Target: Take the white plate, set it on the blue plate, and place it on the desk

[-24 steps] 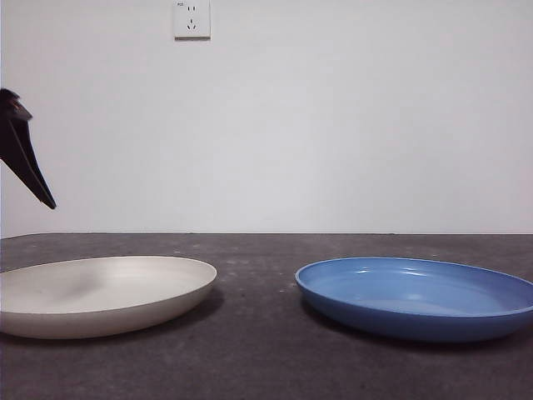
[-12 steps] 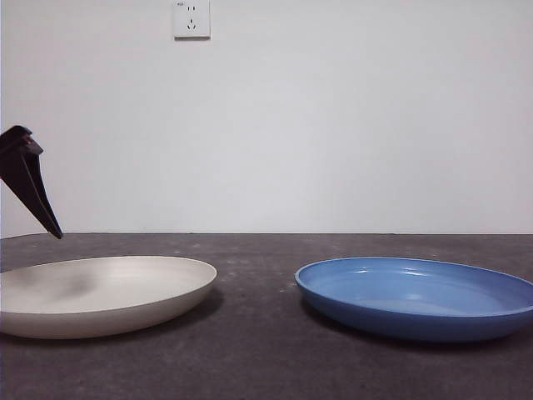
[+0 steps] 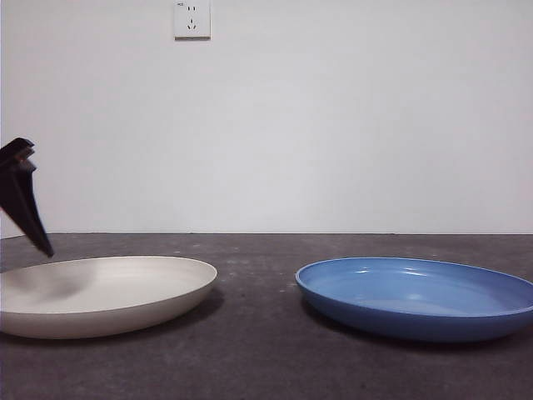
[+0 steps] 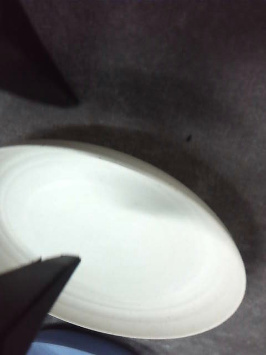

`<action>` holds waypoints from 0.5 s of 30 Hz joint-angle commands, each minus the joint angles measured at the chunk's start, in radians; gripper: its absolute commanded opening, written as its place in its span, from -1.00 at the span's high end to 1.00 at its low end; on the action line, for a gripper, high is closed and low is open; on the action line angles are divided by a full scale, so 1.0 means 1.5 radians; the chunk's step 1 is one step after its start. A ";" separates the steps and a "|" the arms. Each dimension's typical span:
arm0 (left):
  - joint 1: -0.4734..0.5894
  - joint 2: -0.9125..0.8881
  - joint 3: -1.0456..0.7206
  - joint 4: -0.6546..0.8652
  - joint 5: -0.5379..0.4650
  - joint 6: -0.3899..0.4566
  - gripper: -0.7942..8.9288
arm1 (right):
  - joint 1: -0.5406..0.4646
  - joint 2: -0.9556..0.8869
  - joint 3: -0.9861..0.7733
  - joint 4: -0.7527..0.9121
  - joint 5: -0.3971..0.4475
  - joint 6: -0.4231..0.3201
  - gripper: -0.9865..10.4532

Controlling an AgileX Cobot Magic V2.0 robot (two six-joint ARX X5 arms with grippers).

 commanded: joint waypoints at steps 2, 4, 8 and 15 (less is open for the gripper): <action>0.000 0.014 0.007 0.003 -0.001 0.016 0.50 | 0.002 0.004 0.011 0.007 0.000 -0.004 -0.25; 0.000 0.014 0.007 0.003 -0.002 0.018 0.61 | 0.002 0.004 0.011 0.006 0.000 -0.004 -0.25; 0.000 0.014 0.007 0.002 -0.047 0.021 0.76 | 0.002 0.004 0.011 0.006 0.000 -0.004 -0.25; 0.000 0.014 0.007 0.011 -0.059 0.030 0.80 | 0.002 0.004 0.011 0.006 0.000 -0.004 -0.25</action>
